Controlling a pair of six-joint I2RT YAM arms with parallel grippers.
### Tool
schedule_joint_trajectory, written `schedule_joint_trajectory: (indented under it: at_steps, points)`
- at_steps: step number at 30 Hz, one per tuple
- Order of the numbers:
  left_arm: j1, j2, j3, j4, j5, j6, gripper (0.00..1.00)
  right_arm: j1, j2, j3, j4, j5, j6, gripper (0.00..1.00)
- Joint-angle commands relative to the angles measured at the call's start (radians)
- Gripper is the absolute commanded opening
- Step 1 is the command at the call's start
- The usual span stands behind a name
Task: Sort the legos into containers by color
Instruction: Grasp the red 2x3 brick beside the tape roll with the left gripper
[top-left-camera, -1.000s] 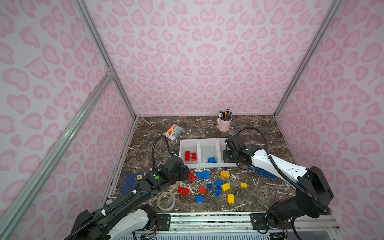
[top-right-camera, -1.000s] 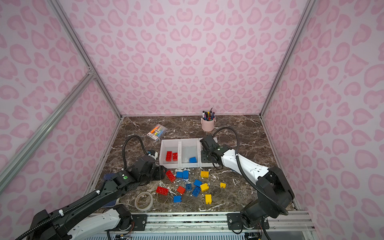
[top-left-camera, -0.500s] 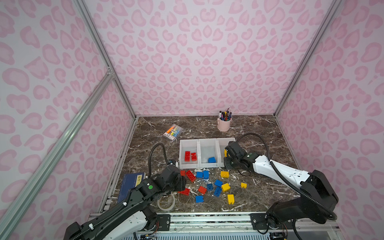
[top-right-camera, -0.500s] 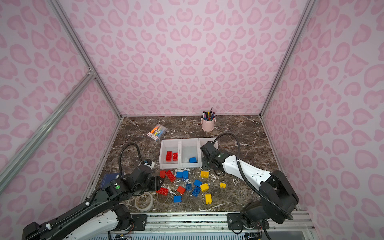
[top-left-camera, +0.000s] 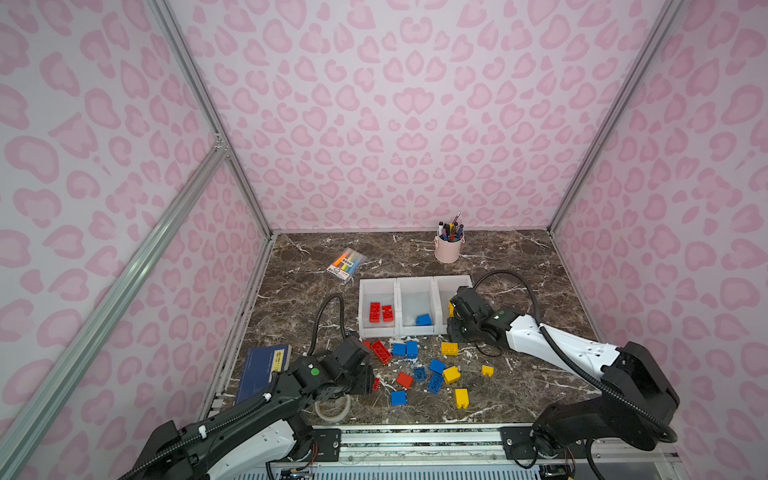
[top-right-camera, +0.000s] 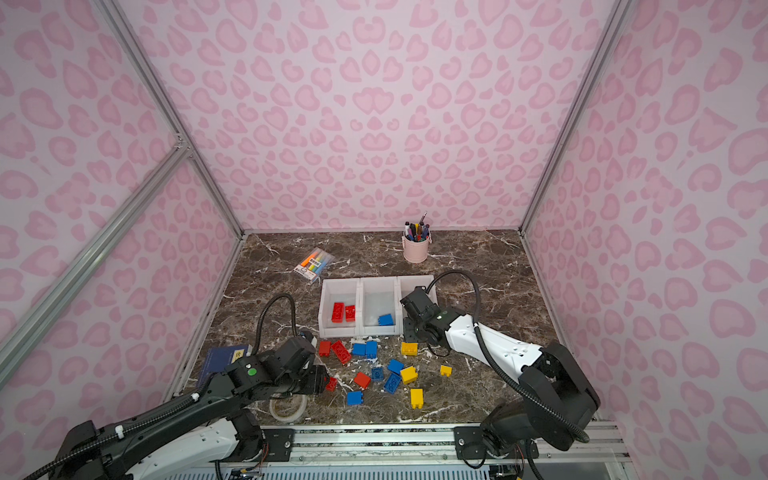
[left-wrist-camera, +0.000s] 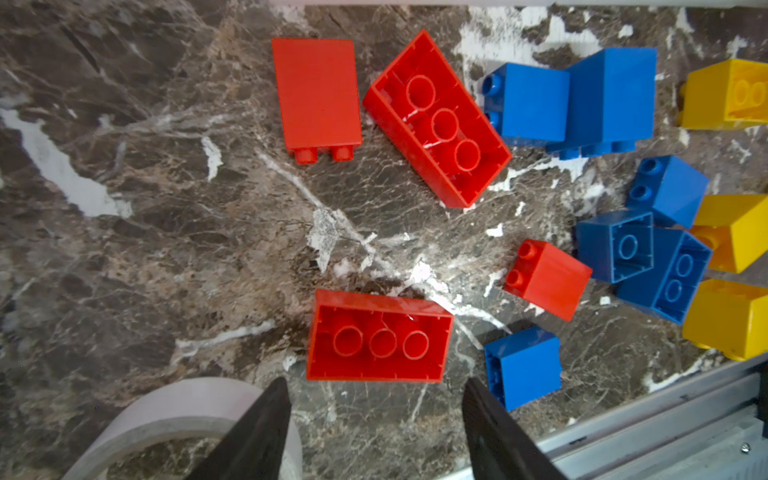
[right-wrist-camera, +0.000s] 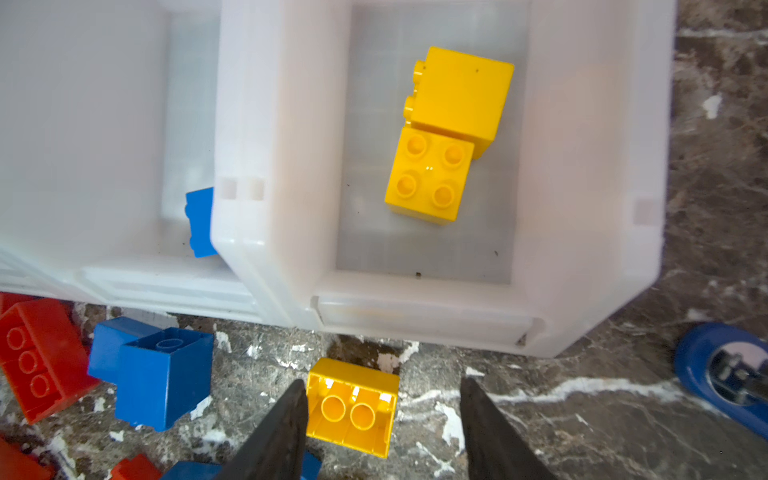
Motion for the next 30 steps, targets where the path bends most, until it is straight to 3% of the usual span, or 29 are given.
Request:
schedule_joint_trajectory:
  at_steps: [1,19,30]
  points:
    - [-0.002,0.032,0.017,0.032,0.006,0.034,0.68,0.004,-0.011,-0.007,0.009,0.006,0.013,0.59]
    - [-0.147,0.254,0.164,-0.043,-0.166,0.118,0.75,0.025,-0.032,0.001,-0.009,0.014,0.021,0.59]
    - [-0.164,0.326,0.182,-0.083,-0.217,0.092,0.77,0.031,-0.034,-0.012,-0.003,0.013,0.03,0.59]
